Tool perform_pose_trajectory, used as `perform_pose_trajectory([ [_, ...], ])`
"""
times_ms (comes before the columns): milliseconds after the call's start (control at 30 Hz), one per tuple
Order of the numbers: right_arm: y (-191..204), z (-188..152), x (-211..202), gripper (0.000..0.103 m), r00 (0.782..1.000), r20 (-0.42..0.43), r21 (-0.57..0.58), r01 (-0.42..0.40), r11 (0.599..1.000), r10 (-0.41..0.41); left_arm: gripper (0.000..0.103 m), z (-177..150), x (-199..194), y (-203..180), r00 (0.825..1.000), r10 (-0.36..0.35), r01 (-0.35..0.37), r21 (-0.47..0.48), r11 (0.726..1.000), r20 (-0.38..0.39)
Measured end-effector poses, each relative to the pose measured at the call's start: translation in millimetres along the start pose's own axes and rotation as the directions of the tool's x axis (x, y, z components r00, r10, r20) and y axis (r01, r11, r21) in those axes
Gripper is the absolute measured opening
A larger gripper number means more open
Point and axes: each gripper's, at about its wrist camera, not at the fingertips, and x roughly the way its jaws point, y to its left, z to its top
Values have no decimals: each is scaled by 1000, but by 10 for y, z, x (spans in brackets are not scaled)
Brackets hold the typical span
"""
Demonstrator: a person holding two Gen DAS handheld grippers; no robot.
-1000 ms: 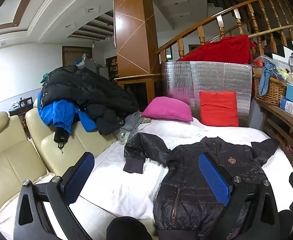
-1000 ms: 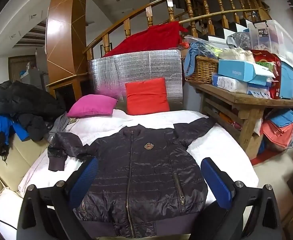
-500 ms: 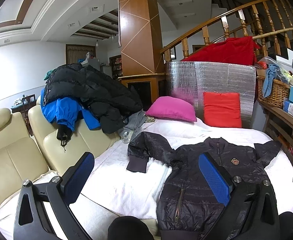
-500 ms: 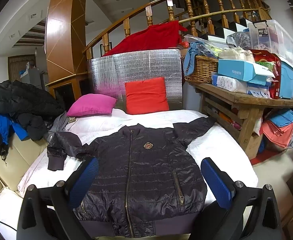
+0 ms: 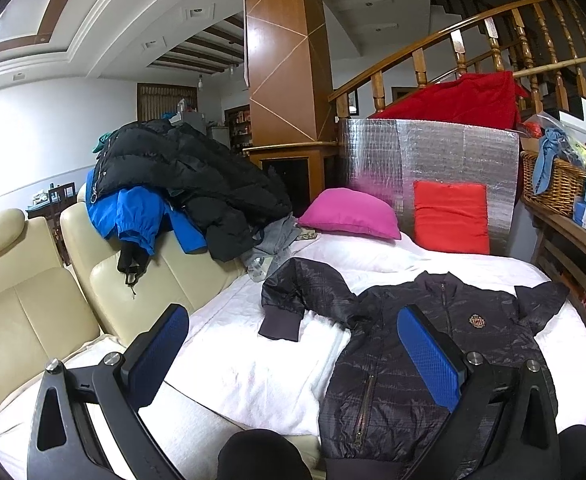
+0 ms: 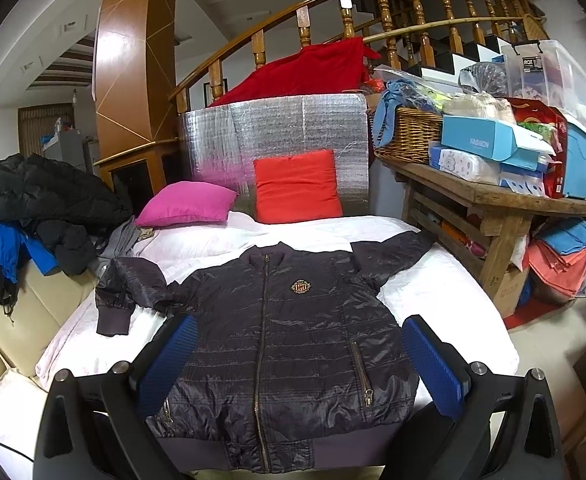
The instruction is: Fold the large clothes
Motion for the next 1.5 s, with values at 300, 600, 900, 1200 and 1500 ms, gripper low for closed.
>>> perform_pose_trajectory([
  [300, 15, 2, -13, 103, 1000, 6, -4, -3, 1000, 3, 103, -5, -11, -6, 1000, 1, -1, 5, 1000, 5],
  [600, 9, -7, -4, 103, 1000, 4, -2, -2, 1000, 2, 103, -22, -3, -44, 1000, 0, 0, 9, 1000, 0],
  [900, -14, -24, 58, 103, 1000, -9, 2, -1, 1000, 1, 103, -39, 58, -63, 1000, -5, 5, 17, 1000, -16],
  [1200, -46, 11, 158, 103, 1000, -16, 1, 2, 1000, -2, 103, -36, 166, -124, 1000, -3, 3, 28, 1000, -30],
  [1500, -81, 56, 388, 103, 999, -49, 6, 9, 1000, -9, 103, -48, 334, -290, 998, -7, 10, 54, 998, -57],
])
